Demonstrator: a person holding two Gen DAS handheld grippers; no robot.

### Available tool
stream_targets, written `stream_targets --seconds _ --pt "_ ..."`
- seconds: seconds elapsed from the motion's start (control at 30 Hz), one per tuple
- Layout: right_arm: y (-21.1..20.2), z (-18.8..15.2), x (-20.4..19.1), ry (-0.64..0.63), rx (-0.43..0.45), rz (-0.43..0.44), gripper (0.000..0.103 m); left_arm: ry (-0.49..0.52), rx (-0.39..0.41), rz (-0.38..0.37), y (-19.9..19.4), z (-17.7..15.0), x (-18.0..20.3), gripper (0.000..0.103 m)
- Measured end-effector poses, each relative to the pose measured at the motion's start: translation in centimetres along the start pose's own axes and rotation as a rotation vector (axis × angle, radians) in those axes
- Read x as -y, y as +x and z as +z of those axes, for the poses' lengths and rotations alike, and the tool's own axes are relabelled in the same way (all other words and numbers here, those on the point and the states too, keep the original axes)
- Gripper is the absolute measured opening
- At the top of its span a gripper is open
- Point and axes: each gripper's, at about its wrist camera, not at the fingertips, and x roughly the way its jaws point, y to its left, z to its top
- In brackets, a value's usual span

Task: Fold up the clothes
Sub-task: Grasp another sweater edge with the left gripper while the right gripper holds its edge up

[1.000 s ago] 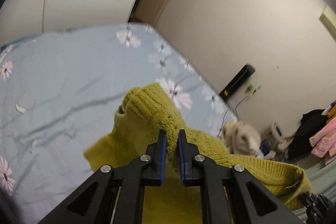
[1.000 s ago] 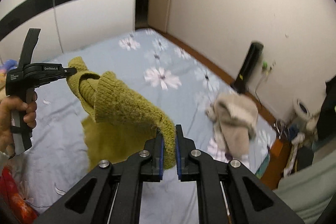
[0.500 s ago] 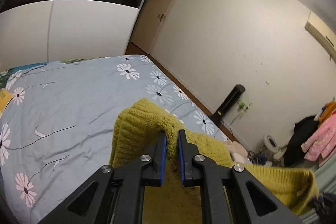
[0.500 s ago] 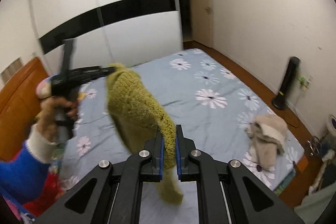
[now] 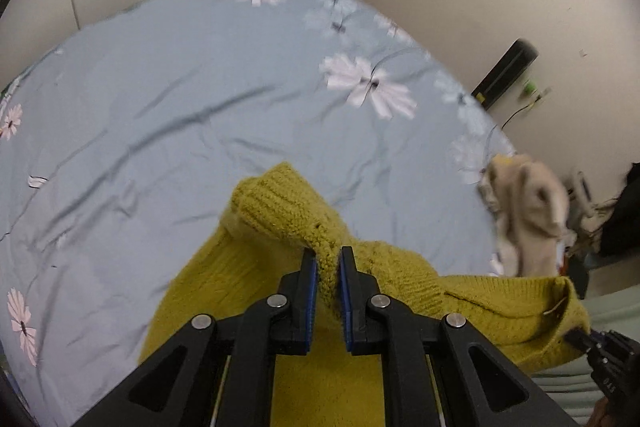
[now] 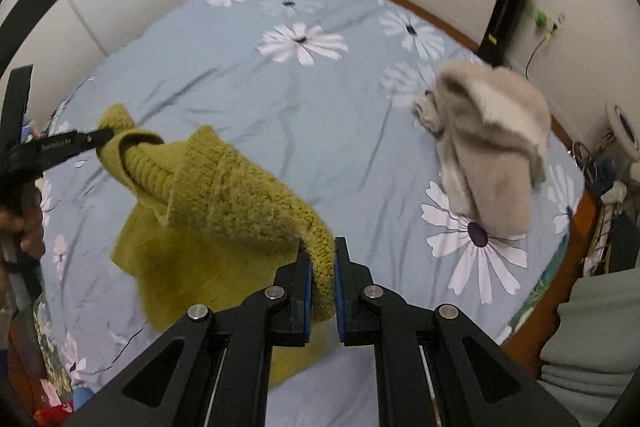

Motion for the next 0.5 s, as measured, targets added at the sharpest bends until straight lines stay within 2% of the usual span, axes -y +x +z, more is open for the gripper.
stream_targets --seconds 0.13,0.27,0.33,0.5 --pt "3.9 2.0 2.5 0.019 0.011 -0.040 0.009 0.019 -0.017 0.000 4.3 2.0 1.9 0.011" --pt "7.0 4.6 6.0 0.097 0.036 -0.065 0.009 0.084 -0.008 -0.004 7.7 5.3 5.2 0.011" --pt "8.8 5.8 7.6 0.159 0.047 -0.069 0.009 0.095 -0.030 0.014 10.0 6.6 6.1 0.011" --pt "14.0 6.6 9.9 0.269 -0.006 -0.061 0.009 0.120 -0.094 0.060 15.8 9.1 8.0 0.012"
